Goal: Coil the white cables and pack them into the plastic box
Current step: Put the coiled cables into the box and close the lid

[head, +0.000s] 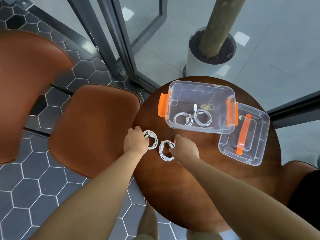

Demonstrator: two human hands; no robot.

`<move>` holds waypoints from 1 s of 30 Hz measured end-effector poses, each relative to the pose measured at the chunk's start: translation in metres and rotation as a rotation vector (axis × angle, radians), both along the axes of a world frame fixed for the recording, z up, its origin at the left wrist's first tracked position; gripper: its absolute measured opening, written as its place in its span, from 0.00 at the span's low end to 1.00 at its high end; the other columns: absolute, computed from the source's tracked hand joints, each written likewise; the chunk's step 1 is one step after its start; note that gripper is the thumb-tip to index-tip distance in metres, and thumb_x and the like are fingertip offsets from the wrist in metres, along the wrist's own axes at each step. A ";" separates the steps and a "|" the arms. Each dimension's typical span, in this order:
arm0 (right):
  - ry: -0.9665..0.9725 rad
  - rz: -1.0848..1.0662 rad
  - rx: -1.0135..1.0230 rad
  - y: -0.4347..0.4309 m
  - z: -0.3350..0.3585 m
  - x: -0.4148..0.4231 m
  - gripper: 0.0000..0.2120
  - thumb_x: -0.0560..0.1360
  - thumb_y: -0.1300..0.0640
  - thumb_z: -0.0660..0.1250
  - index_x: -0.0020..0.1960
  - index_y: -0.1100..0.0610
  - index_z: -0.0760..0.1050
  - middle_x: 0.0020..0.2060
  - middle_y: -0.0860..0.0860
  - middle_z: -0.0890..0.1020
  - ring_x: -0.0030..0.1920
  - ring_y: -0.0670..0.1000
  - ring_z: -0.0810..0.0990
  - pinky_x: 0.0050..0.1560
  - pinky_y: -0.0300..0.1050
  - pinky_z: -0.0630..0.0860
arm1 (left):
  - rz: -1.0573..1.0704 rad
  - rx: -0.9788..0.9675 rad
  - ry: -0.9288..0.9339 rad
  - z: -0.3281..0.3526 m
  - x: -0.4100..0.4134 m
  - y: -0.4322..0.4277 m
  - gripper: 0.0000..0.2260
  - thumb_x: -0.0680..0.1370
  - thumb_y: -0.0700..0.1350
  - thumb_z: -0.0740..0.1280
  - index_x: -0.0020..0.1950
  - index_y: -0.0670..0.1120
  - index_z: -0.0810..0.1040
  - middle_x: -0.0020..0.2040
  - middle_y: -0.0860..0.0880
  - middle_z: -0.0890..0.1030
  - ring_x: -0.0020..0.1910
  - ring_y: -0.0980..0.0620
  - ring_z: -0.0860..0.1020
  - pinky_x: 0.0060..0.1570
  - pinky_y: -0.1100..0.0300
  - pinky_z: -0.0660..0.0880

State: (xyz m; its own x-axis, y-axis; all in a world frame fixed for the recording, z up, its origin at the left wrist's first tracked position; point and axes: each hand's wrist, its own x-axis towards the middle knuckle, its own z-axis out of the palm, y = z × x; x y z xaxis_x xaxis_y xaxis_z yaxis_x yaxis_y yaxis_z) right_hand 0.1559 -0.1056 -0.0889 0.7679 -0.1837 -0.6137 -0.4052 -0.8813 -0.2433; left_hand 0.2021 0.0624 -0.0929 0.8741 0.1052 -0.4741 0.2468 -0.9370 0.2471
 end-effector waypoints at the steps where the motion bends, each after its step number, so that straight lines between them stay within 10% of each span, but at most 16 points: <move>1: 0.001 -0.007 -0.004 0.000 0.000 0.001 0.05 0.76 0.59 0.64 0.51 0.56 0.72 0.47 0.54 0.81 0.48 0.60 0.80 0.40 0.48 0.73 | -0.001 0.006 -0.013 -0.002 0.001 -0.001 0.14 0.79 0.45 0.67 0.62 0.41 0.75 0.58 0.39 0.78 0.55 0.39 0.80 0.52 0.50 0.76; 30: -0.268 -0.098 0.126 -0.047 0.096 -0.029 0.11 0.76 0.46 0.68 0.48 0.53 0.82 0.41 0.49 0.87 0.39 0.51 0.84 0.44 0.49 0.84 | 0.092 -0.221 -0.253 0.119 -0.010 -0.007 0.05 0.75 0.39 0.71 0.49 0.46 0.80 0.43 0.51 0.81 0.39 0.54 0.75 0.30 0.67 0.63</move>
